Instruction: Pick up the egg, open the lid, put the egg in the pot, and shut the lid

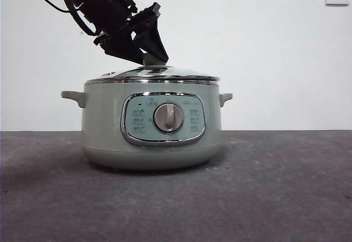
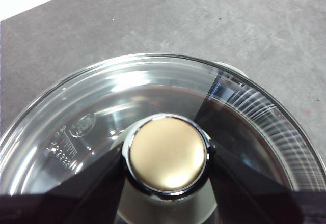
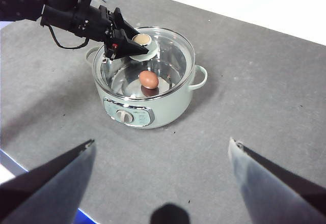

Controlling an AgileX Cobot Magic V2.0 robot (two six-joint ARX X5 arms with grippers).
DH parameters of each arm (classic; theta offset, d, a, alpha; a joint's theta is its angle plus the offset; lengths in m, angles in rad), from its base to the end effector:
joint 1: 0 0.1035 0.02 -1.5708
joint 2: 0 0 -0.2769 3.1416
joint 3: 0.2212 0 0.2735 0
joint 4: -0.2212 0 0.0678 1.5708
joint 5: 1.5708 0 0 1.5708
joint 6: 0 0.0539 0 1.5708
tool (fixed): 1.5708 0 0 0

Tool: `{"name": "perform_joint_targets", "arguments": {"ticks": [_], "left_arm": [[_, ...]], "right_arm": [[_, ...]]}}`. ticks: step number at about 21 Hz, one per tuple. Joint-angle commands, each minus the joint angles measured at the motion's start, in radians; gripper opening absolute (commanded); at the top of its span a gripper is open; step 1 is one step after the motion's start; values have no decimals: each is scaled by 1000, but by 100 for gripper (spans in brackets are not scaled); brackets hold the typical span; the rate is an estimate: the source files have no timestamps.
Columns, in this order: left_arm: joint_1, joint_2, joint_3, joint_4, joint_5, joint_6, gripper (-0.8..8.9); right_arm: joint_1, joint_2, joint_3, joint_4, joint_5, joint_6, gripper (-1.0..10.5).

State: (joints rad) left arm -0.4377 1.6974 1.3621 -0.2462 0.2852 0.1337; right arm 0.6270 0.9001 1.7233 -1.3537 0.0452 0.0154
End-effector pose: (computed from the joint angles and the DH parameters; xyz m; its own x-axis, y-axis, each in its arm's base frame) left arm 0.3799 -0.1945 0.2814 0.6070 -0.5947 -0.5271 0.6805 0.7316 -0.0418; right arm 0.0745 0.0510 0.4953 0.7243 0.4690 -0.5054 -0.5482 0.8363 -0.0096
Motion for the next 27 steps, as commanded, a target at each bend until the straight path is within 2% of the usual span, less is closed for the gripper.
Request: {"name": "perform_joint_targets", "arguments": {"ticks": [1,13,20,27], "left_arm": [[0,10,-9,-52,10,25,-8],[0,10,4,-74,10,28,-8],[8,10,94,-101,10,41,-8],[9,14,100,-137,9,62,-8]], "right_arm": [[1,-2,-8,-24,1,10,442],[1,-2,-8,-24,1,8,442],[1,-2,-8,-24,1,8,441],[1,-2,-8,-24,1,8,441]]}}
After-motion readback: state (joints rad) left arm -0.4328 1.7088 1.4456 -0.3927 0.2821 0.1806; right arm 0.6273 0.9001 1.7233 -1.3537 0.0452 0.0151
